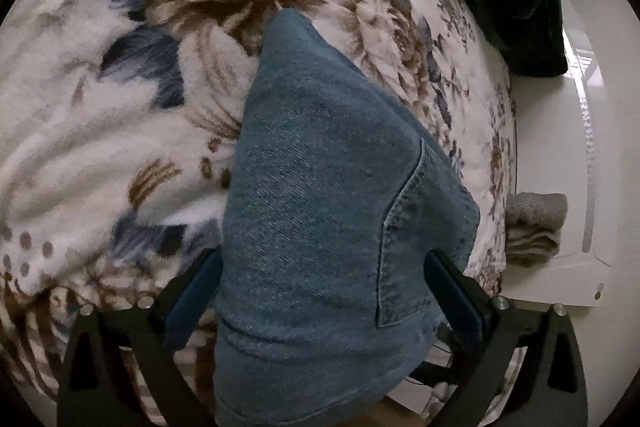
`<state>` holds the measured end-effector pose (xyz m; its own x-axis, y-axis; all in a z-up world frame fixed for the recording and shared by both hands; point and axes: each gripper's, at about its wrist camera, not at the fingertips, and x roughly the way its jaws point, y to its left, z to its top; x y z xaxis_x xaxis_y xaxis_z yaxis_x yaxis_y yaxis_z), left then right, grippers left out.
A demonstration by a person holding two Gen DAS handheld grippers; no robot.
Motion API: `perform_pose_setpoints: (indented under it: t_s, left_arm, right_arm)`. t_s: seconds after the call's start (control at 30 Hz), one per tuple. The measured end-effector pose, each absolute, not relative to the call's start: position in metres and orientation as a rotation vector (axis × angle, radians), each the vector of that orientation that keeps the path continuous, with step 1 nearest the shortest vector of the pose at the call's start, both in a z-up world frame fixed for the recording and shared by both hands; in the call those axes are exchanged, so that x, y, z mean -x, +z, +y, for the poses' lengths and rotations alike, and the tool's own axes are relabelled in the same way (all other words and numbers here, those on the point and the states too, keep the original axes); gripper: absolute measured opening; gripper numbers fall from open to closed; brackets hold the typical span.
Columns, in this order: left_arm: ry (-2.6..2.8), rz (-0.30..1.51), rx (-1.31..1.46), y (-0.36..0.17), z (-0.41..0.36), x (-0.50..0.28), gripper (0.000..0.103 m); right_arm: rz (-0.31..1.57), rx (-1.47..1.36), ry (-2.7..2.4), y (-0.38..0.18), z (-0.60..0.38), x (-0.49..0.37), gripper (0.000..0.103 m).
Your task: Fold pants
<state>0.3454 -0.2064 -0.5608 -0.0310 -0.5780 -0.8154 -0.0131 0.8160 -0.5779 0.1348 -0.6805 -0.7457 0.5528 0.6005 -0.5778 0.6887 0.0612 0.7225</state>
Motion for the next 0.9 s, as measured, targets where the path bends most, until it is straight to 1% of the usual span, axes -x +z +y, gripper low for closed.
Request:
perform_pose_setpoints:
  t_s: [0.07,0.1,0.17,0.23,0.4,0.53,0.6,0.63,0.7,0.77,0.8,0.9]
  left_arm:
    - [-0.497,1.556,0.494,-0.566,-0.206,-0.347,0.103]
    - [-0.501,1.574,0.506,-0.572,-0.205,-0.348,0.103]
    - [-0.522,1.602,0.557,-0.582,-0.203,-0.347,0.103]
    - [-0.536,1.613,0.593,-0.589,-0.202,-0.346,0.103]
    - [-0.558,1.654,0.618,-0.607,-0.206,-0.342,0.103]
    - [-0.58,1.664,0.645,-0.612,-0.207,-0.347,0.103]
    - [-0.586,1.669,0.657,-0.613,-0.206,-0.348,0.103]
    - [-0.589,1.669,0.662,-0.614,-0.205,-0.347,0.103]
    - [-0.591,1.671,0.678,-0.615,-0.204,-0.348,0.103]
    - [-0.595,1.673,0.681,-0.618,-0.203,-0.347,0.103]
    - [-0.597,1.674,0.685,-0.619,-0.202,-0.347,0.103]
    - [-0.605,1.676,0.696,-0.621,-0.202,-0.348,0.103]
  right_arm:
    - [1.034,-1.632,-0.08,-0.755,-0.676,-0.142,0.102]
    - [1.002,-1.652,-0.077,-0.755,-0.675,-0.142,0.103]
    - [0.911,-1.696,-0.025,-0.75,-0.669,-0.148,0.103]
    - [0.865,-1.705,0.025,-0.748,-0.664,-0.154,0.103]
    - [0.832,-1.723,0.045,-0.753,-0.66,-0.161,0.103]
    - [0.824,-1.723,0.051,-0.754,-0.664,-0.175,0.103]
    - [0.711,-1.786,0.15,-0.747,-0.669,-0.176,0.103]
    - [0.688,-1.792,0.171,-0.742,-0.669,-0.182,0.103]
    - [0.738,-1.689,0.164,-0.731,-0.667,-0.198,0.103]
    - [0.833,-1.617,0.134,-0.737,-0.662,-0.206,0.102]
    - [0.853,-1.62,0.131,-0.743,-0.661,-0.205,0.099]
    - [0.86,-1.614,0.142,-0.743,-0.659,-0.203,0.096]
